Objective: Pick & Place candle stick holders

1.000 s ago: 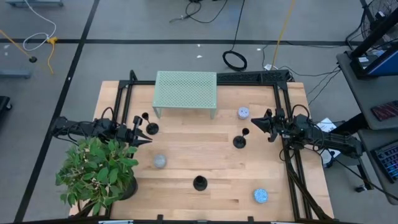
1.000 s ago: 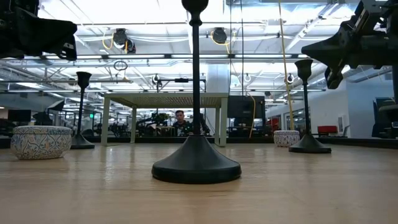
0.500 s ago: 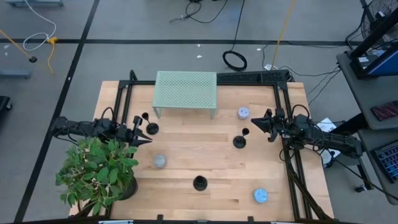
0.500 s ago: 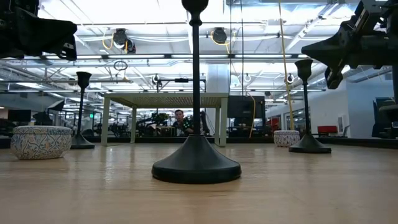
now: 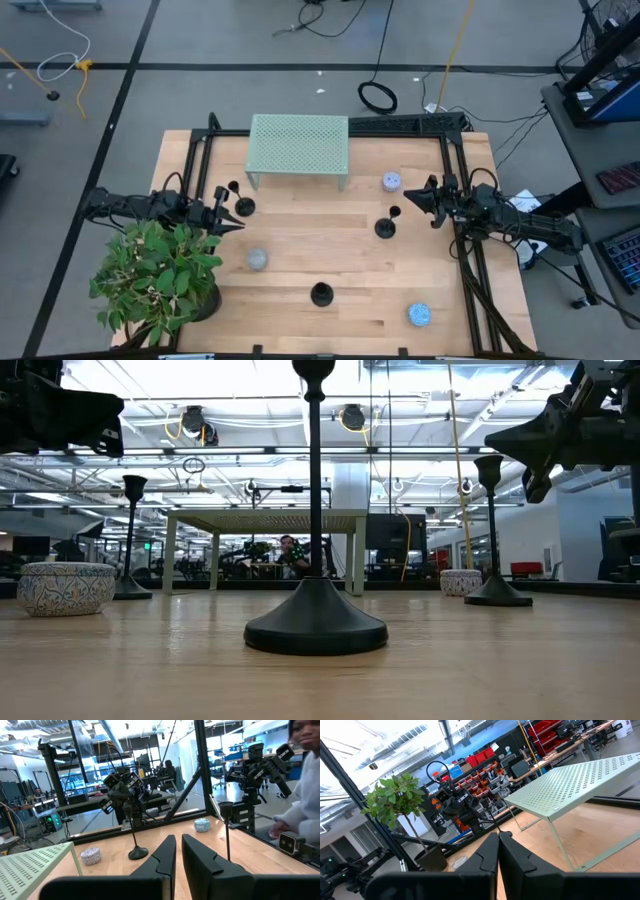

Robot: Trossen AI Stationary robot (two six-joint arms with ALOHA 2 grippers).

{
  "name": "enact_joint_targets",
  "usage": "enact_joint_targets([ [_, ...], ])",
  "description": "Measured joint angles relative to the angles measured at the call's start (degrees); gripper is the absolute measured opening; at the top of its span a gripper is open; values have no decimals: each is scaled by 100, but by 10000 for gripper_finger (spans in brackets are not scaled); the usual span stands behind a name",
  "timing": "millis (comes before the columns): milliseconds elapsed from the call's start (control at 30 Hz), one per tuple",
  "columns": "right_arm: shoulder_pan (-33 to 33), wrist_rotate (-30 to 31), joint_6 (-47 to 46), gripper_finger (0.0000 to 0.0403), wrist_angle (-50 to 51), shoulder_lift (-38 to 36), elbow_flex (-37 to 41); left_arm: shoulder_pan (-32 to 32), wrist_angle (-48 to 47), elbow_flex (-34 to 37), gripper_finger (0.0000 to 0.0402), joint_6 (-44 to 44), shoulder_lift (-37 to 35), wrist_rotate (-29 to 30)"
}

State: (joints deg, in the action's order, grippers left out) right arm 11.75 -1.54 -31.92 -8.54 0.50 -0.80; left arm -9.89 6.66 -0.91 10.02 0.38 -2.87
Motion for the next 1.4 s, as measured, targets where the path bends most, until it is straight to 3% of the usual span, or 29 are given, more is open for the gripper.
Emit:
enact_joint_targets([
  [700,-2,0,0,4,-2,0,-1,0,2,0,35,0,0,0],
  [1133,4,160,47,4,-550,-1,0,0,0,0,35,0,-2,2],
  [1400,4,155,2141,4,-653,-1,-1,0,2,1,35,309,0,47],
])
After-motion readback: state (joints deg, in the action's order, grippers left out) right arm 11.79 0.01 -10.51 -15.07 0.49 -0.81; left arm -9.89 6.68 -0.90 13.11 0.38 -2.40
